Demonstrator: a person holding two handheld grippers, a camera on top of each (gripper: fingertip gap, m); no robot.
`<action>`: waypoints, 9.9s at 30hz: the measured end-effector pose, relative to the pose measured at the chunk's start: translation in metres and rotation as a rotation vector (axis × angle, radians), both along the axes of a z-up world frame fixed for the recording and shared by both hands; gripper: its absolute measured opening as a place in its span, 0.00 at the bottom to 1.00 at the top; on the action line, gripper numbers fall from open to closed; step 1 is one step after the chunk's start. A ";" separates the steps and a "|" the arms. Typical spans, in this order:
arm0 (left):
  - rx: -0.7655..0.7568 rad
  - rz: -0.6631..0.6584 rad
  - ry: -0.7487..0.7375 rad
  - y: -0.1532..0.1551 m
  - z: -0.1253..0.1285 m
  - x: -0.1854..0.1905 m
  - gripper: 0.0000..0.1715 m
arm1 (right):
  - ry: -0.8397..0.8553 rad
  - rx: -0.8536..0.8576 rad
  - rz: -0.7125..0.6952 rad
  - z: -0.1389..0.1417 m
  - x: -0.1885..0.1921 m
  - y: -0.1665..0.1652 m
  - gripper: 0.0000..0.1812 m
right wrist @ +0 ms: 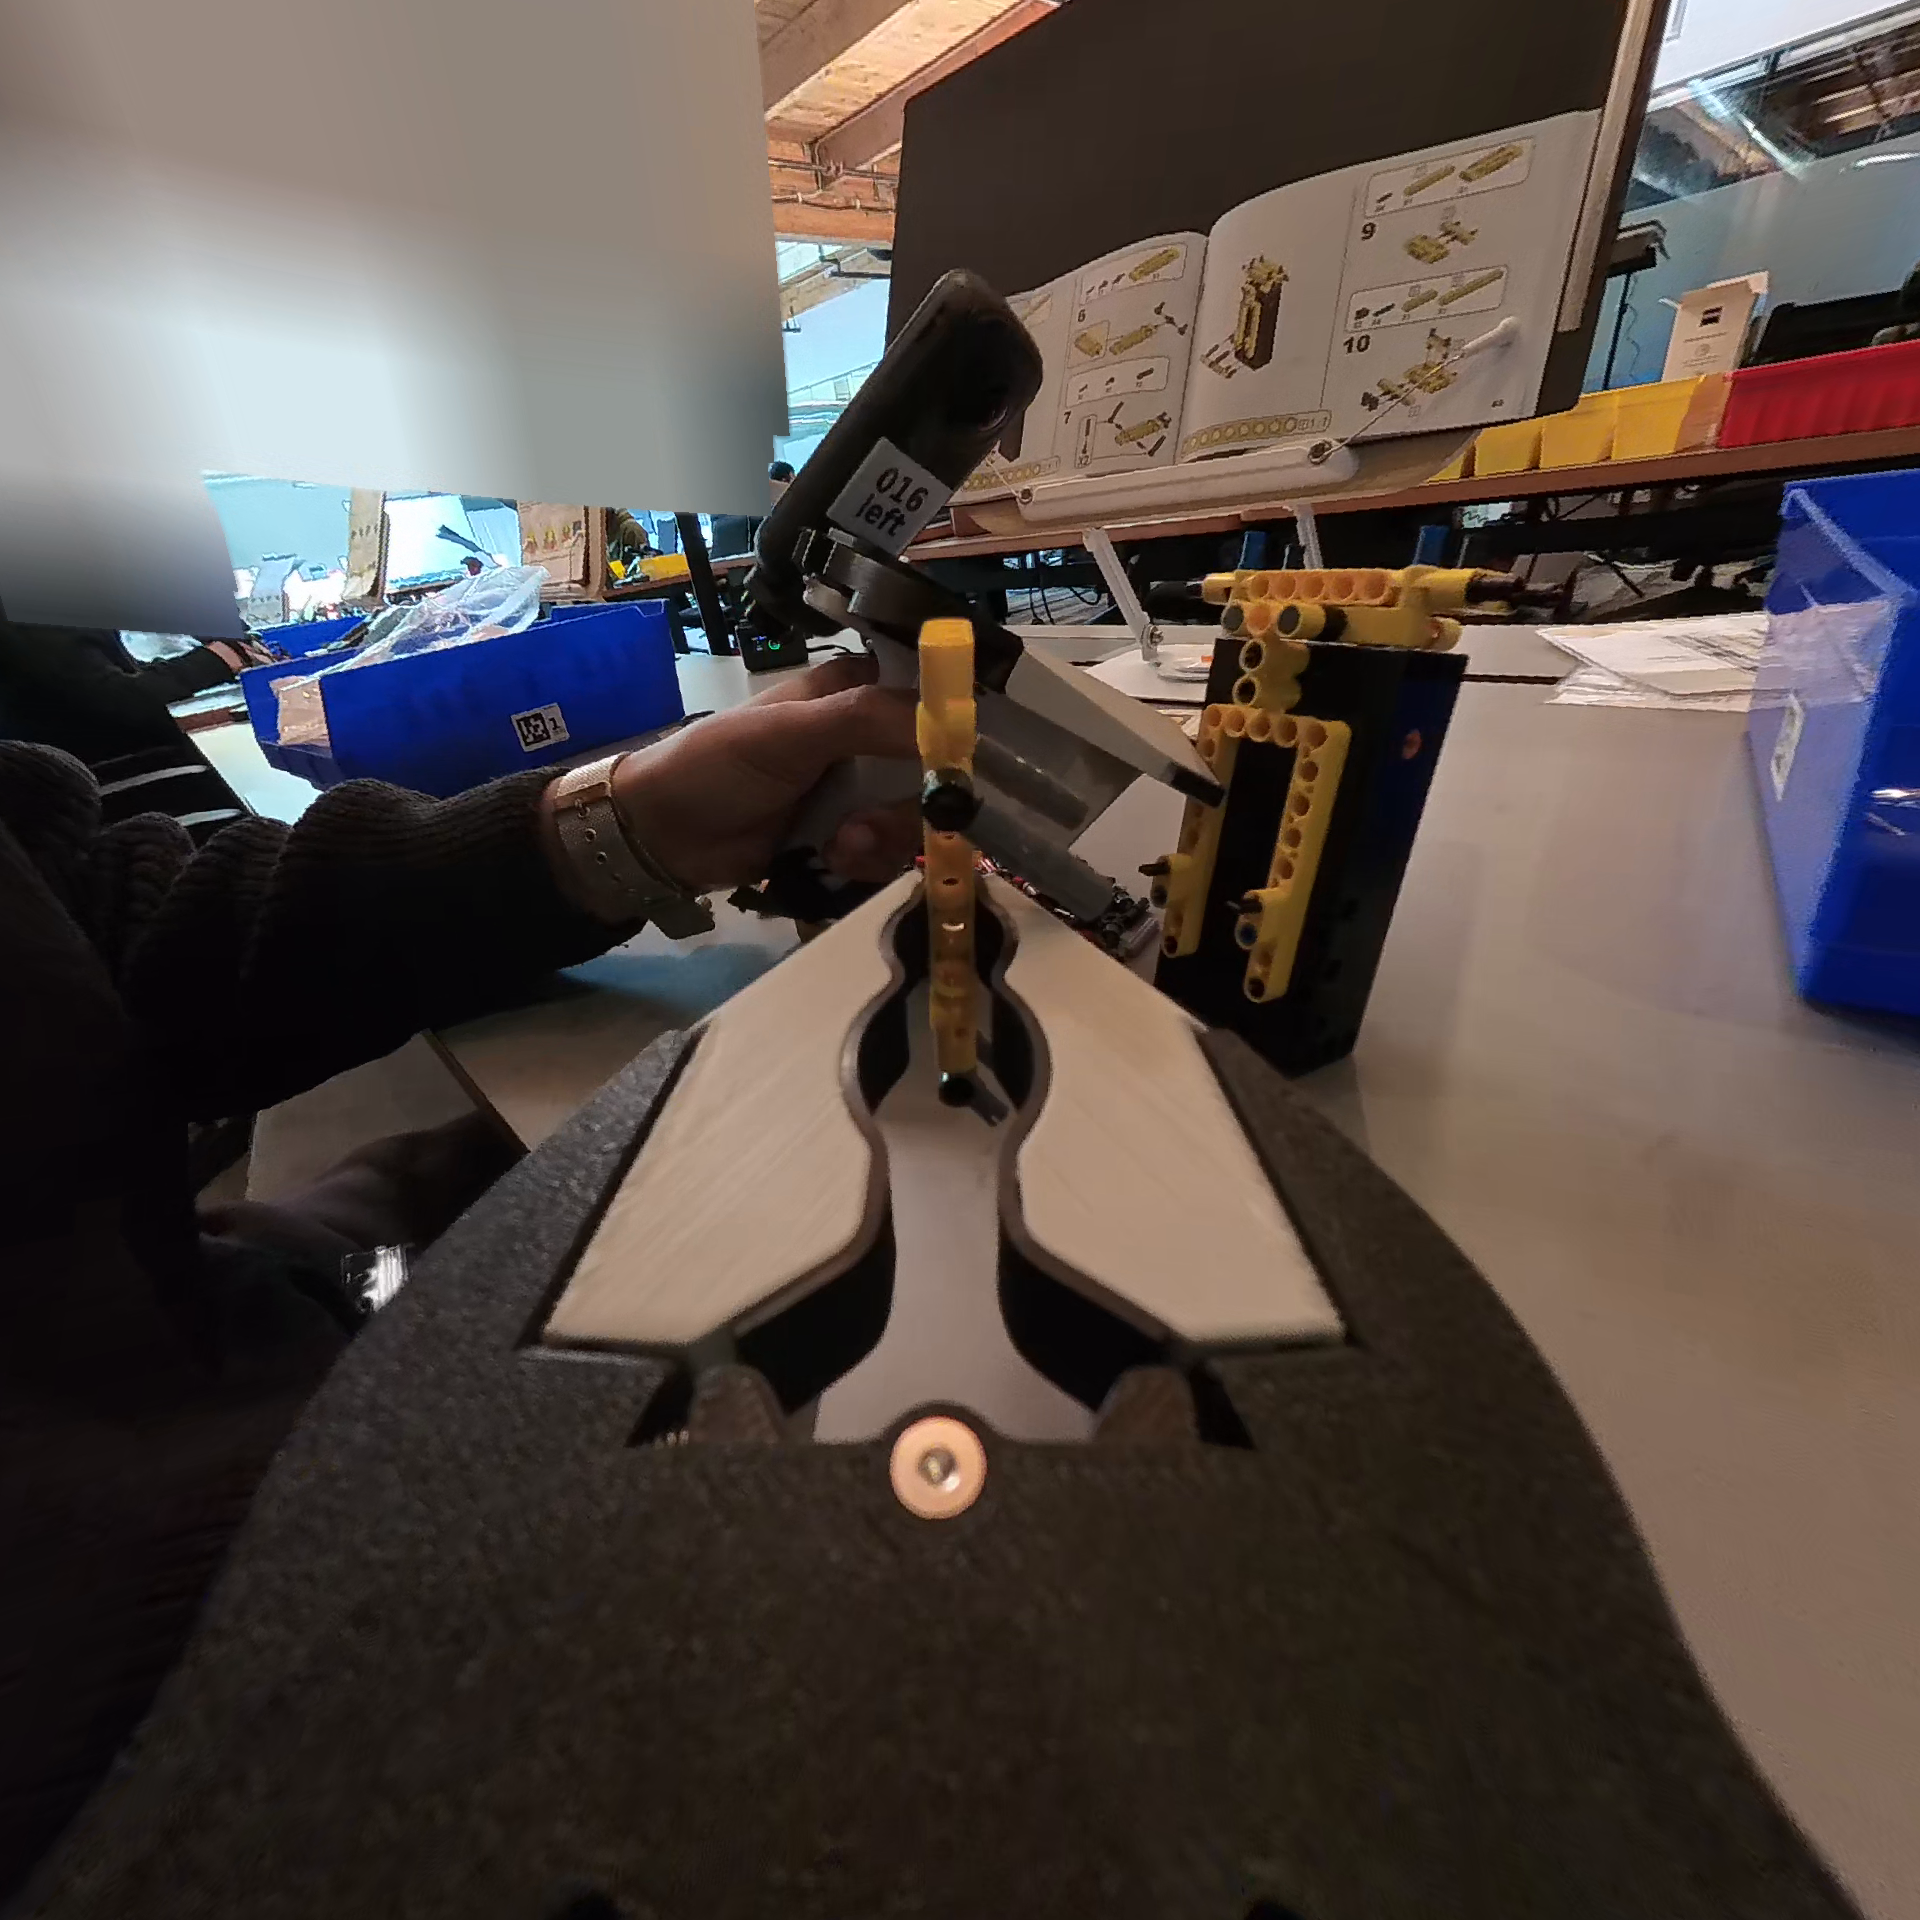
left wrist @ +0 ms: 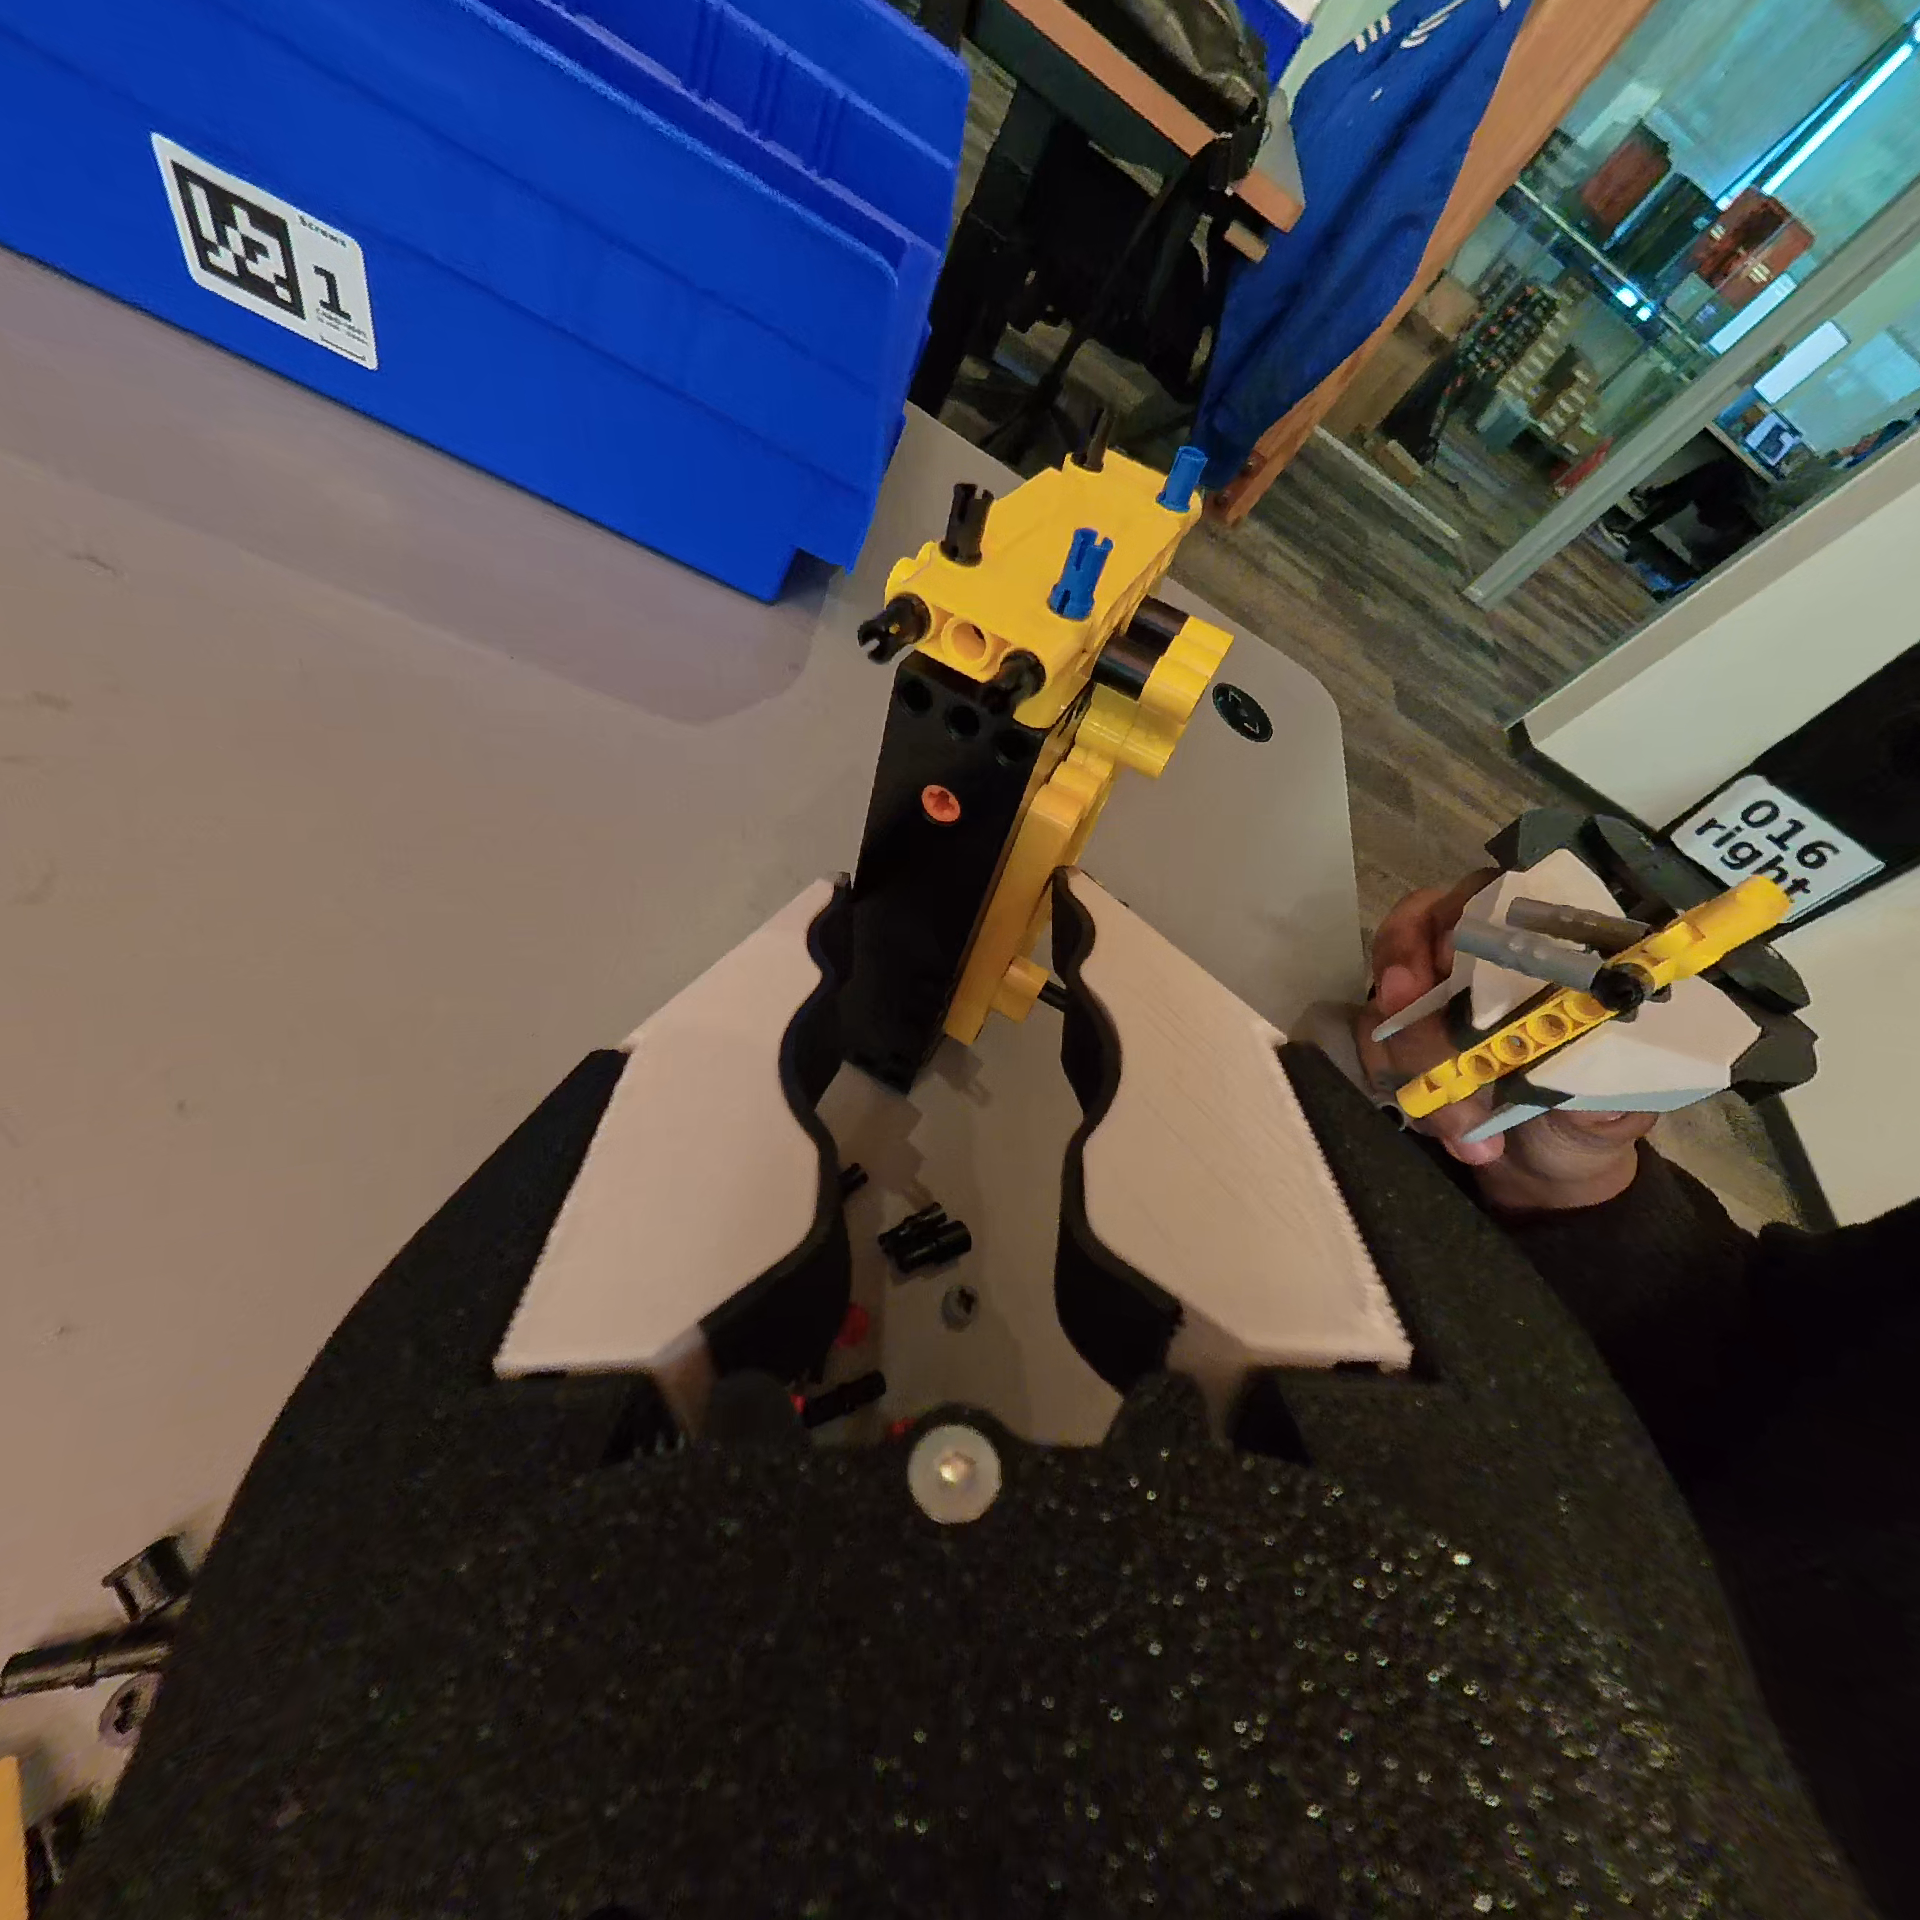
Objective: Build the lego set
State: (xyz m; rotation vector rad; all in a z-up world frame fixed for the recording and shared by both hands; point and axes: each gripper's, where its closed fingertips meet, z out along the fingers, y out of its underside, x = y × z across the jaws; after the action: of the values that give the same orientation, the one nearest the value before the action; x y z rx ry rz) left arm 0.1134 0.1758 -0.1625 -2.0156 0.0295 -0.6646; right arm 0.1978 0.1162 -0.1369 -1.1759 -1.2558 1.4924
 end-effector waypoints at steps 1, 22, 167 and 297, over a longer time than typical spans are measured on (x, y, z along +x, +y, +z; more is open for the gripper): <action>-0.001 -0.001 0.004 0.000 0.000 0.000 0.22 | 0.000 0.005 -0.002 0.000 0.000 0.000 0.04; -0.029 -0.034 -0.064 -0.001 -0.001 0.010 0.22 | 0.005 0.010 0.008 0.000 0.000 -0.002 0.04; -0.122 -0.098 -0.425 -0.064 -0.017 0.092 0.19 | -0.880 0.017 -0.294 -0.033 0.024 0.023 0.14; 0.054 -0.133 -0.596 -0.040 0.016 0.090 0.05 | -1.401 -0.096 0.123 -0.043 0.015 0.012 0.13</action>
State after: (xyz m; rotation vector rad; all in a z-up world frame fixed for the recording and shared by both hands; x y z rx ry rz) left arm 0.2038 0.1354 -0.1466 -1.7046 -0.1710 -1.3104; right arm 0.2125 0.1277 -0.1794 -2.3827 -2.1255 0.6434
